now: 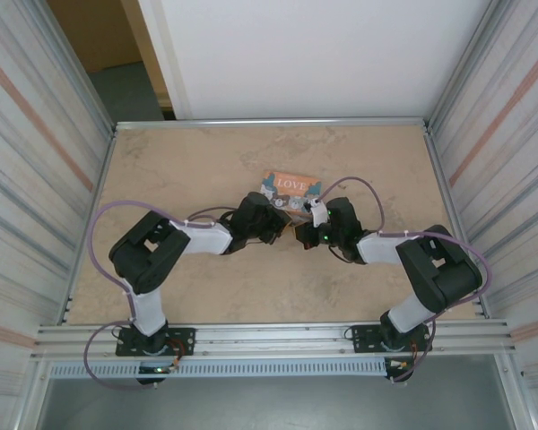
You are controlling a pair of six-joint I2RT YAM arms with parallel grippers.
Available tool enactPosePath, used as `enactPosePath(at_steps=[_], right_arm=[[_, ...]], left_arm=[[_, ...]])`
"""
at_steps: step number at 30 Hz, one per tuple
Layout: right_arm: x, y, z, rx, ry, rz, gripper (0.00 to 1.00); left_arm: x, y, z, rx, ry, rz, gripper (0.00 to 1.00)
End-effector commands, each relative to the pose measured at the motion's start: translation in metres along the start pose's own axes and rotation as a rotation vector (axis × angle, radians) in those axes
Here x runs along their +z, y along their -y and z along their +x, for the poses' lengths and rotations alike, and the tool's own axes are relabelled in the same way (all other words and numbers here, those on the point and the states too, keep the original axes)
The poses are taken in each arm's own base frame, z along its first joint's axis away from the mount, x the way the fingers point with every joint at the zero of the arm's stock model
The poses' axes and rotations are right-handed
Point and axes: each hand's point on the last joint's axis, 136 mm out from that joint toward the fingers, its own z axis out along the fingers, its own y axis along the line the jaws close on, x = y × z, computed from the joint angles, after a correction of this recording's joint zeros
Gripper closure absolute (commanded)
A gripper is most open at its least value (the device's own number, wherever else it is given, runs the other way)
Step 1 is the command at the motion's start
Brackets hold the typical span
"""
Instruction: Unlock a padlock with a key
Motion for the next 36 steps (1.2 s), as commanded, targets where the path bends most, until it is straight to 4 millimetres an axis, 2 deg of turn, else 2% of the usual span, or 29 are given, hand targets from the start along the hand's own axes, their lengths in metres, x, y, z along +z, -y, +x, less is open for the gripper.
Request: enactPosePath(at_steps=[1,15,22,29,36], right_arm=[[-0.007,0.039,-0.012,0.149,0.064,0.128,1.0],[-0.008,0.044,-0.009,0.185,0.058,0.135,1.0],[-0.009,0.045,-0.008,0.187,0.057,0.141,1.0],[-0.011,0.047,-0.006,0.194,0.056,0.149,1.0],[-0.012,0.048,-0.006,0.228,0.062,0.14,1.0]], left_arm=[[0.005,-0.006,0.046,0.015,-0.165,-0.02,1.0],[0.009,-0.013,0.042,0.026,-0.15,-0.042,1.0],[0.0,-0.013,0.031,0.051,-0.117,-0.051,0.87],[-0.02,-0.005,0.014,0.107,-0.066,-0.044,0.64],[-0.051,0.003,-0.01,0.202,0.013,-0.061,0.56]])
